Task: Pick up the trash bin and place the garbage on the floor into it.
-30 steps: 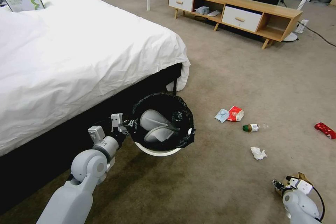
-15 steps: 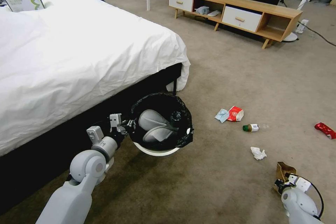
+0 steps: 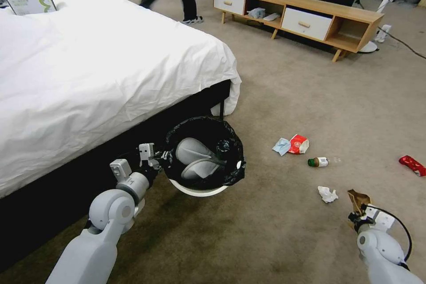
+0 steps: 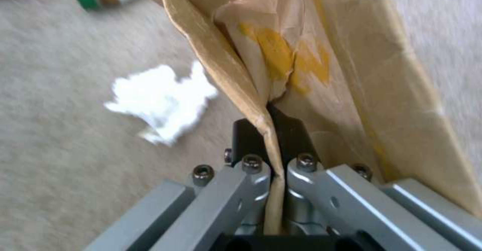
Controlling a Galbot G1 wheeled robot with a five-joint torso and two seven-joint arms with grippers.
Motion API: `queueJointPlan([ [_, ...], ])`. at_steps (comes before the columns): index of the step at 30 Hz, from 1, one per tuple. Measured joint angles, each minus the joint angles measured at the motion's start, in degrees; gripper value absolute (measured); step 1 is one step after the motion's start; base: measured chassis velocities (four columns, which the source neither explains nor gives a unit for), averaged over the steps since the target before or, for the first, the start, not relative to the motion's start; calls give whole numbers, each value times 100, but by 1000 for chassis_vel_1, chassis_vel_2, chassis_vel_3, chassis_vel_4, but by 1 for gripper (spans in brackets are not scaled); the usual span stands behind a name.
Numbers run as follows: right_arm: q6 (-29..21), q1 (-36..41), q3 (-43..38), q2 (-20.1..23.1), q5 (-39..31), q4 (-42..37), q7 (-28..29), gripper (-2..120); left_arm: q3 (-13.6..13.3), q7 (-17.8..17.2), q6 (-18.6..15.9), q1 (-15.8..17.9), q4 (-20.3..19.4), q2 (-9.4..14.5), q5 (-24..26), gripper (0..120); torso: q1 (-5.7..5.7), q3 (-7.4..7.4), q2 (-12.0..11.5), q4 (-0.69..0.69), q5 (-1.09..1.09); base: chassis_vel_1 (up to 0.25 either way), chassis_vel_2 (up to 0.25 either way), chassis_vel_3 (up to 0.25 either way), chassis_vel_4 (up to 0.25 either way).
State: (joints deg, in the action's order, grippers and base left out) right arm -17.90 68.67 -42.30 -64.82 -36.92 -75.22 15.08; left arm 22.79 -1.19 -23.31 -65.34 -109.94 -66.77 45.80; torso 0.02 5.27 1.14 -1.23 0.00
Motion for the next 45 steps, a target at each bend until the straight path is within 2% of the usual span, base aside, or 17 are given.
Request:
queueJointPlan([
  [9, 63, 45, 67, 25, 119, -504, -31, 0, 1, 0, 1, 8, 1, 7, 2, 2, 0, 0, 0, 0, 0, 0, 0, 0, 0],
  [20, 251, 154, 288, 106, 402, -1677, -261, 0, 17, -33, -39, -46, -60, 27, 13, 2, 0, 0, 0, 0, 1, 0, 0, 0, 0],
  [22, 411, 127, 423, 177, 541, -2065, -373, 0, 18, -48, -64, -75, -100, 39, 21, 2, 0, 0, 0, 0, 0, 0, 0, 0, 0],
  [32, 676, 107, 647, 448, 682, -2467, -615, 0, 11, -68, -89, -127, -132, 88, 24, 2, 0, 0, 0, 0, 0, 0, 0, 0, 0],
  [34, 887, 90, 839, 819, 767, -2670, -929, 0, -15, -73, -111, -143, -145, 108, 24, 2, 0, 0, 0, -2, 0, 0, 0, 0, 0],
  [40, 1087, -90, 1090, 1245, 824, -2776, -1192, 0, -66, -87, -165, -119, -151, 91, 19, 2, 0, 0, 0, 0, 0, 0, 0, 0, 0],
  [43, 1316, -362, 1474, 1730, 791, -2853, -1490, 0, -162, -129, -208, -54, -131, 69, 0, 2, 0, 0, 0, 1, -1, 0, 0, 0, 0],
  [45, 1373, -454, 1582, 1874, 780, -2854, -1568, 0, -185, -133, -216, -34, -115, 55, -9, 2, 0, 0, 0, 1, 0, 0, 0, 0, 0],
])
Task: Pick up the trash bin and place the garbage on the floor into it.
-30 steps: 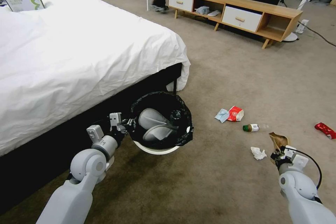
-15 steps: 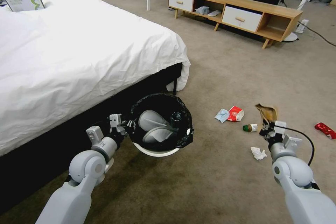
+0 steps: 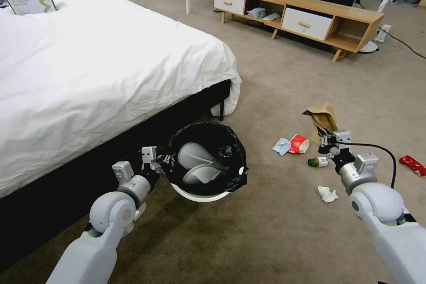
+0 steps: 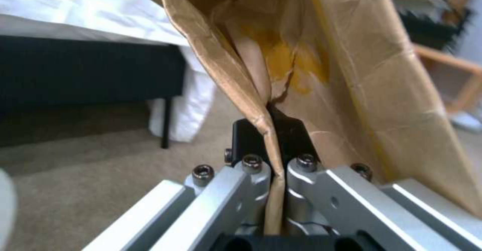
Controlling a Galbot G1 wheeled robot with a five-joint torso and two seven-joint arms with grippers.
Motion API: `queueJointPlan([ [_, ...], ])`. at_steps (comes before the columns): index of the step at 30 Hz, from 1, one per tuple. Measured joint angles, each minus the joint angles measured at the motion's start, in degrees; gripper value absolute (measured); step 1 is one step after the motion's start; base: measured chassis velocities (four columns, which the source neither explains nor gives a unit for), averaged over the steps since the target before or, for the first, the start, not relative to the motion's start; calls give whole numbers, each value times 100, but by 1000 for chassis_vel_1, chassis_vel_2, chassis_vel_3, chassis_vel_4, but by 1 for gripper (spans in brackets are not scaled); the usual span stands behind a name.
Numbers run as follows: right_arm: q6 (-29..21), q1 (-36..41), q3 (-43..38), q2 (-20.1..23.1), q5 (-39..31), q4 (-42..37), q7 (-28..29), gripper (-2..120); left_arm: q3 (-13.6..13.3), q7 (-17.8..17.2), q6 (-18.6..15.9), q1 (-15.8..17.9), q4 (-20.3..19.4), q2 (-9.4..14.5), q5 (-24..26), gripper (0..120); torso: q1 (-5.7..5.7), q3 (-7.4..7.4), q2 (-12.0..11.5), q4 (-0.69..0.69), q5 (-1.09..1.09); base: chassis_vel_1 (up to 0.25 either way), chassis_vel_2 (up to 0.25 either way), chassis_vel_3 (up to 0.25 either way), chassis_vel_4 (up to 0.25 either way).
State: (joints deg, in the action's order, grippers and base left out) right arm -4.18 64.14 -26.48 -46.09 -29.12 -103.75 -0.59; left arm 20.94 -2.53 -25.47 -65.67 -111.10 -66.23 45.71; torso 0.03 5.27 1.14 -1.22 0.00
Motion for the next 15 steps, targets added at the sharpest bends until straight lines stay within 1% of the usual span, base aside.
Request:
queueJointPlan([
  [1, 0, 0, 0, 0, 0, 0, 0, 0, 0, 0, 0, 0, 0, 0, 0, 2, 0, 0, 0, 0, 0, 0, 0, 0, 0],
  [3, 121, -237, 290, 342, -124, -48, -211, 0, -68, -12, -22, 52, 53, -71, -32, 2, 0, 0, 0, -1, 0, 0, 0, 0, 0],
  [9, 209, -353, 447, 507, -341, -209, -381, 0, -135, -17, -26, 84, 98, -129, -68, 2, 0, 0, 0, -1, 0, 0, 0, 0, 0],
  [15, 402, -330, 602, 718, -677, -455, -746, 0, -251, -54, -27, 185, 180, -157, -100, 2, 0, 0, 0, -1, 0, 0, 0, 0, 0],
])
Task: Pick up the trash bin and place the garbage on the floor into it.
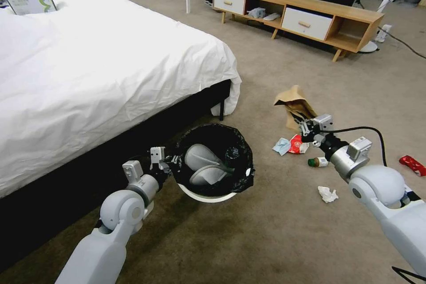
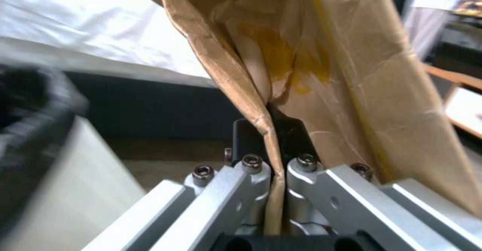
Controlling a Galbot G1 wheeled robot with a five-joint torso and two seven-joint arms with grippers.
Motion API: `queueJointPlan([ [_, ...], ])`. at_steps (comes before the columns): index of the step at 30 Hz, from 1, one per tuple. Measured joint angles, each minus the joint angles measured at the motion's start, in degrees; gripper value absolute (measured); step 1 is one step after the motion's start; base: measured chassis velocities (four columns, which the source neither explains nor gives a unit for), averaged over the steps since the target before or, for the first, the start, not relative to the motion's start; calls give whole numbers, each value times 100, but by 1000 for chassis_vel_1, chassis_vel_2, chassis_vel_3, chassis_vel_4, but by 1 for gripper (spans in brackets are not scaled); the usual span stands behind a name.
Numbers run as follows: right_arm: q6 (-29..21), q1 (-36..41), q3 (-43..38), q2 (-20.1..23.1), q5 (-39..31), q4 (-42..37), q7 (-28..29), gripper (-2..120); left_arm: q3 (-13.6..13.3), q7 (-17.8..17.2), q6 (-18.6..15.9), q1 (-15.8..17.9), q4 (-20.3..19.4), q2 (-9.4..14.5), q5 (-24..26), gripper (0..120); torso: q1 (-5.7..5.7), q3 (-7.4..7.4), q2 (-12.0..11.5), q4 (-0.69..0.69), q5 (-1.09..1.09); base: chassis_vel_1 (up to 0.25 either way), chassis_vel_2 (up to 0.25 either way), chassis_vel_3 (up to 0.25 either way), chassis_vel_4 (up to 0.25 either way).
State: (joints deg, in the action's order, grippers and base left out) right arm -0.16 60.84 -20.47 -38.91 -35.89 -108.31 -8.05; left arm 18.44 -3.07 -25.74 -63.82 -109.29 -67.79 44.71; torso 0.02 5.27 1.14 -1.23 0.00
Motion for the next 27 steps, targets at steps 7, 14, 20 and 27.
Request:
queueJointPlan([
  [7, 91, -1, 131, 244, -336, -170, -204, 0, -162, -53, -13, 136, 73, -1, -28, 2, 0, 0, 0, -1, 0, 0, 0, 0, 0],
  [14, 110, -38, 214, 632, -865, -547, -336, 0, -525, -225, -46, 457, 297, 11, -42, 2, 0, 0, 0, -1, 2, 0, 0, 0, 0],
  [20, -178, -55, 300, 1052, -1290, -974, -362, 0, -933, -403, -57, 759, 518, -58, -79, 2, 0, 0, 0, -1, 0, 0, 0, 0, 0],
  [27, -689, -64, 233, 1329, -1646, -1342, -248, 0, -1209, -703, -107, 948, 720, -109, -157, 2, 0, 0, 0, 1, 0, 0, 0, 0, 0],
])
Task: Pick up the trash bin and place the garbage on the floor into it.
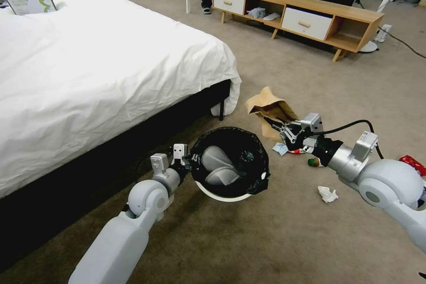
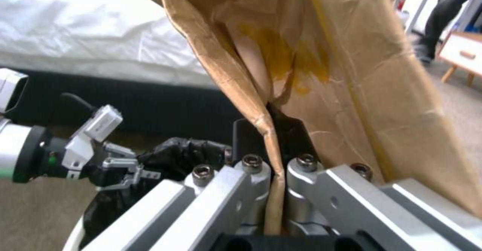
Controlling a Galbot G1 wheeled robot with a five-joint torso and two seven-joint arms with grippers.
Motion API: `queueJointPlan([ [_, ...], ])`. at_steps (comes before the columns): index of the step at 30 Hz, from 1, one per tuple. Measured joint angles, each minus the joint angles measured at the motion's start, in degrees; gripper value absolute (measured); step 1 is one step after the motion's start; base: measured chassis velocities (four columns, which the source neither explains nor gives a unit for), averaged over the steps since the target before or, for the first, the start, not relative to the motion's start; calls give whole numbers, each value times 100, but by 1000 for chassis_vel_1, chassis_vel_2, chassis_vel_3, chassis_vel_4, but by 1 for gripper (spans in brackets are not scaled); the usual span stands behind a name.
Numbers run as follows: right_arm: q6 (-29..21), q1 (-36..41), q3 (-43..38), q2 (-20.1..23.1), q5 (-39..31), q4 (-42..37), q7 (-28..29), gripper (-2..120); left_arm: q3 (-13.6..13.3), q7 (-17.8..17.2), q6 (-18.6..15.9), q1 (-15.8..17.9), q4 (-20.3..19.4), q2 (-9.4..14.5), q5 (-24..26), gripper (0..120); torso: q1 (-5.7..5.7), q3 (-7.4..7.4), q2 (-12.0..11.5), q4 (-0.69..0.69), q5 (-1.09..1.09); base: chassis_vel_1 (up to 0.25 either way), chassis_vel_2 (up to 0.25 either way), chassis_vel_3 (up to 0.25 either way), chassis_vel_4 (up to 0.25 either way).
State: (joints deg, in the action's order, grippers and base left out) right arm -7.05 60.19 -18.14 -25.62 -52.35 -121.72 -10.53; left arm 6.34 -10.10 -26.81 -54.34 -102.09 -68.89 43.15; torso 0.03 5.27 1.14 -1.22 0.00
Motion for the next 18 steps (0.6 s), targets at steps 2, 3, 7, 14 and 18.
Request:
queueJointPlan([
  [2, -118, 0, -25, 28, -30, -47, 37, 0, -27, -37, -18, 18, 18, -13, 0, 2, 0, 0, 0, 0, 0, 0, 0, 0, 0],
  [3, -275, 0, -59, 57, -72, -107, 109, 0, -55, -72, -31, 36, 36, -32, 0, 2, 0, 0, 0, 0, 0, 0, 0, 0, 0],
  [7, -1073, -16, -204, 141, -314, -355, 479, 0, -159, -163, -51, 89, 123, -122, -6, 2, 0, 0, 0, -1, 0, 0, 0, 0, 0],
  [14, -2080, -71, -394, 237, -822, -648, 1009, 0, -257, -184, -44, 177, 245, -230, -17, 2, 0, 0, 0, -1, 0, 0, 0, 0, 0],
  [18, -2544, -82, -447, 242, -1078, -765, 1315, 0, -303, -200, -36, 220, 280, -272, -18, 2, 0, 0, 0, -2, 0, 0, 0, 0, 0],
])
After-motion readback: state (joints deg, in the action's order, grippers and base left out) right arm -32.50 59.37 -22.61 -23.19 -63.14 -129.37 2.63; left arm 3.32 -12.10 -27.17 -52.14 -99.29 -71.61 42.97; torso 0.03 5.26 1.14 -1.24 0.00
